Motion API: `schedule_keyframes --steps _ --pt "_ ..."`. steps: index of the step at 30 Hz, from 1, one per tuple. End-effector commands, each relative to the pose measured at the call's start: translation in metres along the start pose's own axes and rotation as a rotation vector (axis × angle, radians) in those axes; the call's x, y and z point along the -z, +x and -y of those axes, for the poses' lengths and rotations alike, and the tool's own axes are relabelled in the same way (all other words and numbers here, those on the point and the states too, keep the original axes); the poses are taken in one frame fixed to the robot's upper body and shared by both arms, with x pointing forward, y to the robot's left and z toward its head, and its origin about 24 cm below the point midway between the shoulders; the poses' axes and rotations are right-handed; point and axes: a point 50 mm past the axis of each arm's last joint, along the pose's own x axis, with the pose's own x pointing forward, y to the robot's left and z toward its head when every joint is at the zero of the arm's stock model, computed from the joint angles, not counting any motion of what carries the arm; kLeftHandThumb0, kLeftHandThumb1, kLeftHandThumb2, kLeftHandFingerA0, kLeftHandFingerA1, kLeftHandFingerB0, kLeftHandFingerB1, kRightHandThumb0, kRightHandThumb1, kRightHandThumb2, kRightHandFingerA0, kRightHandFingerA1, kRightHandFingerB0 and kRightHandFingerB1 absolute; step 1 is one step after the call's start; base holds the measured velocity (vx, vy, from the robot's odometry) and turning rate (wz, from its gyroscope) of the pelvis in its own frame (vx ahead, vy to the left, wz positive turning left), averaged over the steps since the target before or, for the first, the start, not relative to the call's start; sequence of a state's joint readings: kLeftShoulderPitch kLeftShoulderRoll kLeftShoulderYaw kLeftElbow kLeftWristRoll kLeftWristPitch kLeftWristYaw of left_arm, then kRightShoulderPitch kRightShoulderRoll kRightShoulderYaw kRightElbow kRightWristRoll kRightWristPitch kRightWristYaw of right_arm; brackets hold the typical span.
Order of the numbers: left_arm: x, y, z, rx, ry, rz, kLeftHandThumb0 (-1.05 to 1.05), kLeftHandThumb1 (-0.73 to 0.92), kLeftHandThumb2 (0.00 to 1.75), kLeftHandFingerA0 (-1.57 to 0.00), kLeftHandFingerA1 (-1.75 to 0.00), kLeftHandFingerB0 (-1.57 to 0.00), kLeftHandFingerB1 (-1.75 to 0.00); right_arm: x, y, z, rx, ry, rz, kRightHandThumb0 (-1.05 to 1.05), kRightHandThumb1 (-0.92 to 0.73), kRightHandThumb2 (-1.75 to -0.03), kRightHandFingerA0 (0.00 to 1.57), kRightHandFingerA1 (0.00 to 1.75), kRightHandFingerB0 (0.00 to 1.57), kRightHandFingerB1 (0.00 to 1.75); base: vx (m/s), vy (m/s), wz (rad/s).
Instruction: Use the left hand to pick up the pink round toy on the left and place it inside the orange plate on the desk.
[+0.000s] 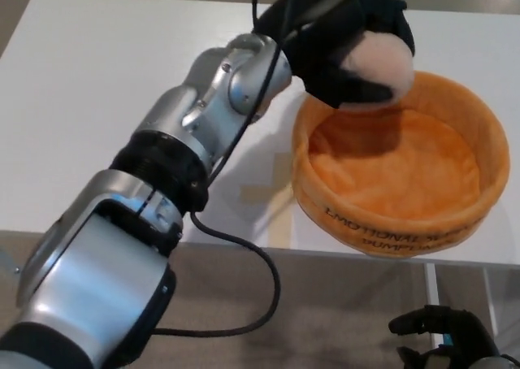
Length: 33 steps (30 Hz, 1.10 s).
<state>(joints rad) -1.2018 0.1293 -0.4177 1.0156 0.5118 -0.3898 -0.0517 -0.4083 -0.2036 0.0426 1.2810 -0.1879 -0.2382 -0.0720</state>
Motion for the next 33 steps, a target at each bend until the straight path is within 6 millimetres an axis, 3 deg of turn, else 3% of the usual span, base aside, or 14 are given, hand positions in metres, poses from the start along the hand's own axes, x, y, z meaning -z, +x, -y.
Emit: schedule_keyframes --steps 1,2,3,4,5,6,20,22,25,26,27,28,31,33 --pt "0.002 0.002 0.023 0.178 0.019 -0.068 -0.2 0.77 0.64 -0.91 -0.68 -0.47 -0.38 0.004 -0.001 -0.004 -0.014 0.004 -0.017 -0.23 -0.44 -0.85 0.73 0.87 0.7 0.81 0.0 0.0 0.0" --pt "0.002 0.002 0.024 0.197 0.021 -0.074 -0.2 0.77 0.64 -0.91 -0.68 -0.47 -0.38 0.004 -0.001 -0.004 -0.014 0.007 -0.017 -0.23 -0.44 -0.85 0.73 0.87 0.7 0.81 0.0 0.0 0.0" --pt "0.004 0.002 0.029 0.291 0.076 -0.102 -0.57 0.55 0.76 -0.28 -0.45 -0.14 -0.36 0.004 -0.002 -0.006 -0.013 0.005 -0.016 -0.22 -0.44 -0.84 0.74 0.87 0.71 0.82 0.0 0.0 0.0" --pt "0.005 0.002 0.031 0.327 0.087 -0.124 -0.69 0.44 0.77 -0.07 -0.4 -0.07 -0.31 0.004 -0.002 -0.007 -0.013 0.002 -0.017 -0.23 -0.44 -0.84 0.74 0.87 0.71 0.81 0.0 0.0 0.0" --pt "0.006 0.002 0.032 0.349 0.091 -0.139 -0.69 0.44 0.77 -0.07 -0.4 -0.07 -0.31 0.004 -0.002 -0.007 -0.013 0.0 -0.018 -0.23 -0.44 -0.84 0.74 0.87 0.71 0.81 0.0 0.0 0.0" --pt "0.007 0.002 0.033 0.372 0.11 -0.161 -0.73 0.43 0.82 0.0 -0.06 -0.02 -0.13 0.004 -0.002 -0.007 -0.014 0.0 -0.02 -0.23 -0.44 -0.84 0.76 0.89 0.7 0.81 0.0 0.0 0.0" --pt "0.008 0.002 0.03 0.376 0.219 -0.175 -1.04 0.61 0.67 0.0 0.0 0.0 -0.13 -0.001 0.0 -0.007 -0.012 0.017 -0.018 -0.23 -0.45 -0.83 0.75 0.88 0.7 0.82 0.0 0.0 0.0" --pt "0.008 0.002 0.028 0.371 0.221 -0.171 -0.91 0.48 0.95 0.0 0.0 0.0 -0.02 -0.001 0.0 -0.008 -0.011 0.012 -0.019 -0.23 -0.44 -0.83 0.77 0.9 0.71 0.81 0.0 0.0 0.0" --pt "0.009 0.0 0.02 0.347 0.206 -0.165 -0.92 0.49 0.96 0.0 0.0 0.0 -0.01 0.0 0.0 -0.008 -0.01 0.009 -0.018 -0.24 -0.44 -0.82 0.79 0.91 0.71 0.82 0.0 0.0 0.0" --pt "0.01 0.0 0.016 0.33 0.208 -0.161 -1.05 0.65 0.67 0.0 0.0 0.0 -0.13 0.0 0.0 -0.007 -0.013 0.005 -0.018 -0.25 -0.45 -0.84 0.77 0.89 0.71 0.82 0.0 0.0 0.0" --pt "0.01 0.0 0.014 0.319 0.21 -0.159 -1.05 0.65 0.67 0.0 0.0 0.0 -0.13 0.0 0.0 -0.007 -0.016 0.002 -0.018 -0.25 -0.45 -0.84 0.77 0.89 0.71 0.82 0.0 0.0 0.0" --pt "0.01 -0.001 0.01 0.305 0.208 -0.155 -0.91 0.47 0.95 0.0 0.0 0.0 -0.02 0.0 0.0 -0.007 -0.015 0.001 -0.018 -0.25 -0.44 -0.83 0.77 0.89 0.71 0.81 0.0 0.0 0.0" --pt "0.009 -0.002 -0.002 0.28 0.2 -0.143 -0.9 0.47 0.95 0.0 0.0 0.0 -0.01 0.0 0.0 -0.006 -0.01 -0.001 -0.016 -0.26 -0.44 -0.82 0.78 0.9 0.71 0.82 0.0 0.0 0.0" --pt "0.003 -0.005 -0.025 0.229 0.169 -0.095 -1.03 0.54 0.69 0.0 0.0 0.0 -0.07 0.0 0.0 -0.007 -0.012 0.0 -0.012 -0.25 -0.44 -0.82 0.77 0.89 0.72 0.82 0.0 0.0 0.0"
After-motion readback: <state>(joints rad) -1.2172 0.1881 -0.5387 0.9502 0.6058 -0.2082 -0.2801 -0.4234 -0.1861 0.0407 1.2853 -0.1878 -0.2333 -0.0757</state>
